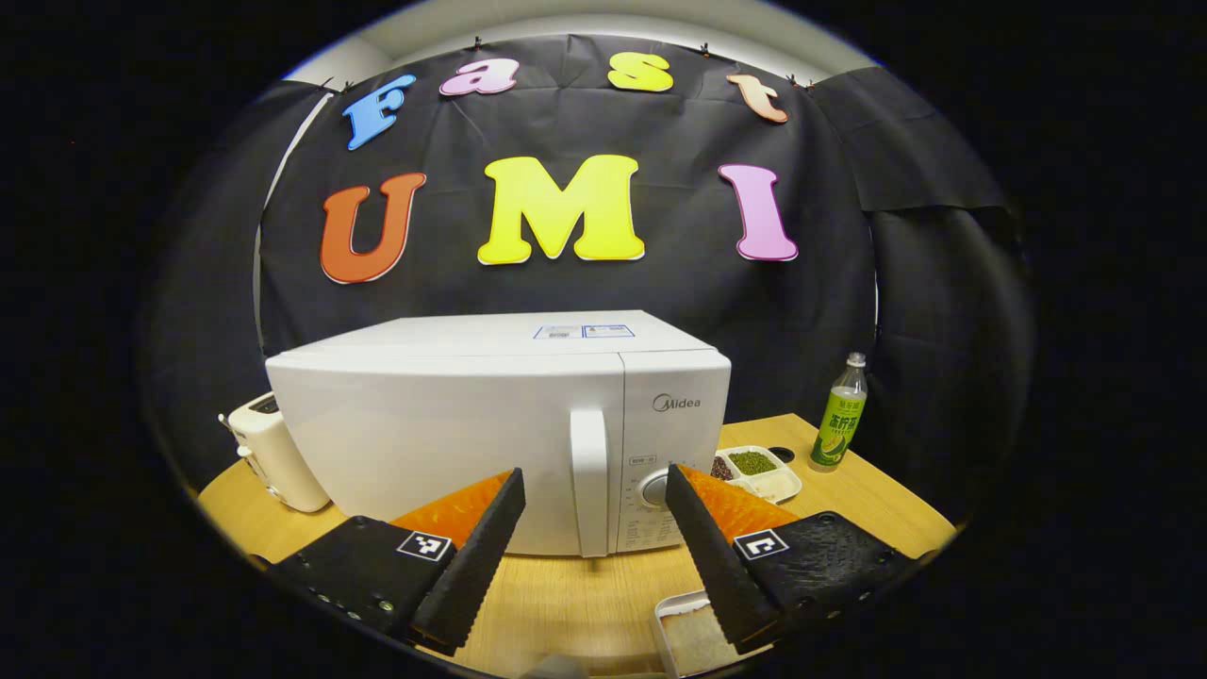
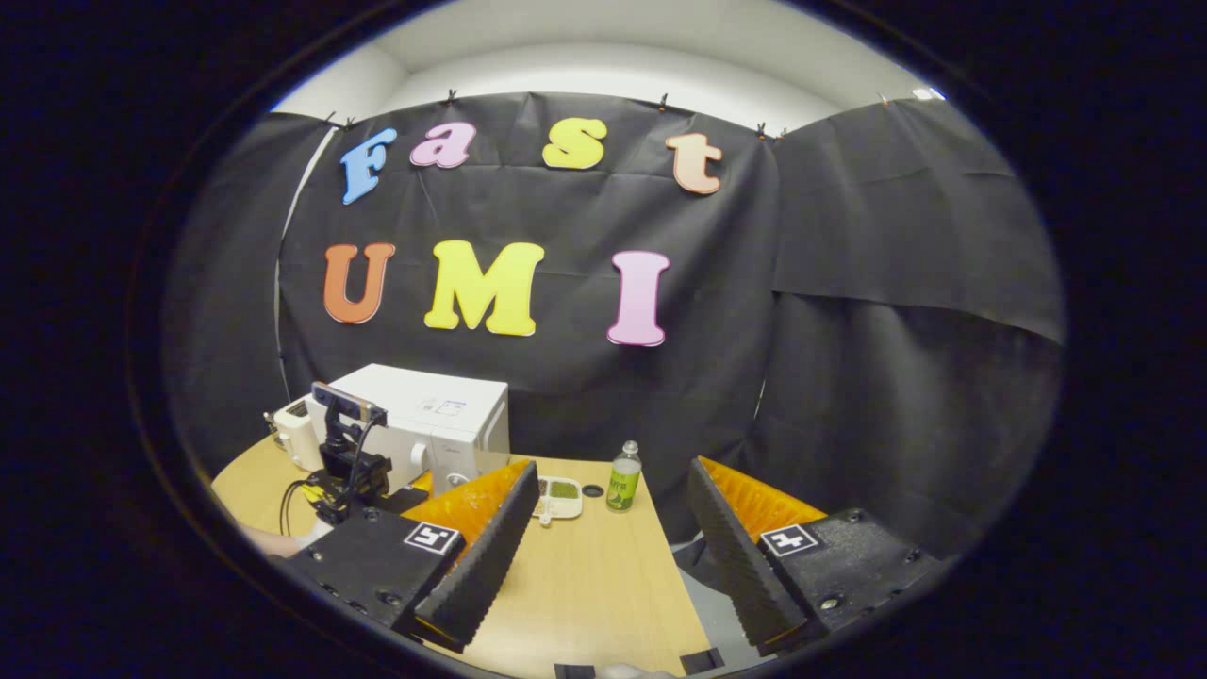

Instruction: Open the microwave oven with the left hand, put the food in, and close the microwave oven.

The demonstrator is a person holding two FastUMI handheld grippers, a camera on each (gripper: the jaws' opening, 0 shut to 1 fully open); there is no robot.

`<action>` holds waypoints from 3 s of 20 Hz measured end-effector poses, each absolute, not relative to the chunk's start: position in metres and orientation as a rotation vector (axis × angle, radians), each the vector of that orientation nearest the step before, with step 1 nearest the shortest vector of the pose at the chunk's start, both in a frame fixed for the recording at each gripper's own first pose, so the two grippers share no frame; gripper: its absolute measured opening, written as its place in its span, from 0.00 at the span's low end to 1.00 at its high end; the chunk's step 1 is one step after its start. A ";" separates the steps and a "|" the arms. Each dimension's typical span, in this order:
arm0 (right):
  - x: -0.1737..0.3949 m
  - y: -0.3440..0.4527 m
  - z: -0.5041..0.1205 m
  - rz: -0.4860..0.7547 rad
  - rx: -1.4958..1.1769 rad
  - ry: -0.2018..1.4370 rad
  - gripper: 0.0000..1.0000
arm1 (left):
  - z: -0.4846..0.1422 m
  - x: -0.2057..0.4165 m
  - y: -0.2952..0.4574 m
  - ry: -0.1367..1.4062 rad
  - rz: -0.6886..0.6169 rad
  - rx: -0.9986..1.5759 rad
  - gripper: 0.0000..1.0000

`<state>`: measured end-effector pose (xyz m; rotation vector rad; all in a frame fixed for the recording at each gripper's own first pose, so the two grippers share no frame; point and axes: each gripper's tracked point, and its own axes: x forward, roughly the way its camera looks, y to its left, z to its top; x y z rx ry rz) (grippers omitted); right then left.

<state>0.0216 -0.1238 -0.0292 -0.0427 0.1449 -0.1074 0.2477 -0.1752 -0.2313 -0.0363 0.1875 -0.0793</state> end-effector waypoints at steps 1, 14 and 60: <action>0.021 -0.126 -0.039 -0.108 -0.034 0.165 0.96 | -0.235 0.256 -0.171 0.186 -0.060 -0.043 0.92; 0.021 -0.127 -0.035 -0.127 -0.045 0.163 0.97 | -0.241 0.281 -0.174 0.212 -0.111 -0.079 0.13; -0.010 0.109 -0.073 0.290 -0.071 0.180 0.96 | -0.257 -0.016 0.129 0.338 0.104 0.027 0.97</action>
